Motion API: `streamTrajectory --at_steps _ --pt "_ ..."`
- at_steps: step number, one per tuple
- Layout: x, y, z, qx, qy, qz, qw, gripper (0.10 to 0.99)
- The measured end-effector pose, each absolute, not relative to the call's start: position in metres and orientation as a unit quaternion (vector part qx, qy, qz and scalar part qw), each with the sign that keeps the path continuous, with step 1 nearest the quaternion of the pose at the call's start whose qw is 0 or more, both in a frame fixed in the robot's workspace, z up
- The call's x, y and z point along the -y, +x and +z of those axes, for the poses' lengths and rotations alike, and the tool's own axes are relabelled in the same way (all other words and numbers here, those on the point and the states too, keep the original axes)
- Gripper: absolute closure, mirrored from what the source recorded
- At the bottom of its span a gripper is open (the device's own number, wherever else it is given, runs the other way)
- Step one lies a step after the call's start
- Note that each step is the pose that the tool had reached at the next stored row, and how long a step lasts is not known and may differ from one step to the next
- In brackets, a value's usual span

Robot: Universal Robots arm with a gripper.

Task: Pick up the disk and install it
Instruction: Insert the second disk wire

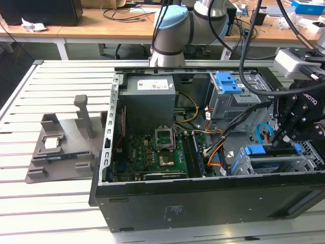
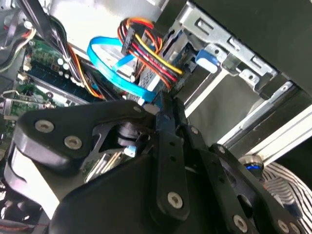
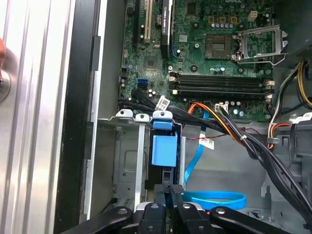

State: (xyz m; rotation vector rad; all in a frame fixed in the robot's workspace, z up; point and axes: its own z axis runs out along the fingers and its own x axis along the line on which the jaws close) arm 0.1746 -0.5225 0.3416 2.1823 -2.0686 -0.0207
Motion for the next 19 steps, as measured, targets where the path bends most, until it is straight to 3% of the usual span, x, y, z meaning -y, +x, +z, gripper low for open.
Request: streamTrajectory --at_steps 11,13,17,18,19 --pt "0.522 0.174 0.338 0.686 0.724 -0.007 0.067 0.925" --pt "0.522 0.174 0.338 0.686 0.724 -0.007 0.067 0.851" --pt "0.521 0.174 0.358 0.686 0.724 -0.005 0.069 0.851" --pt "0.521 0.174 0.365 0.686 0.724 -0.004 0.069 0.929" --pt "0.521 0.174 0.371 0.686 0.724 -0.004 0.070 0.929"
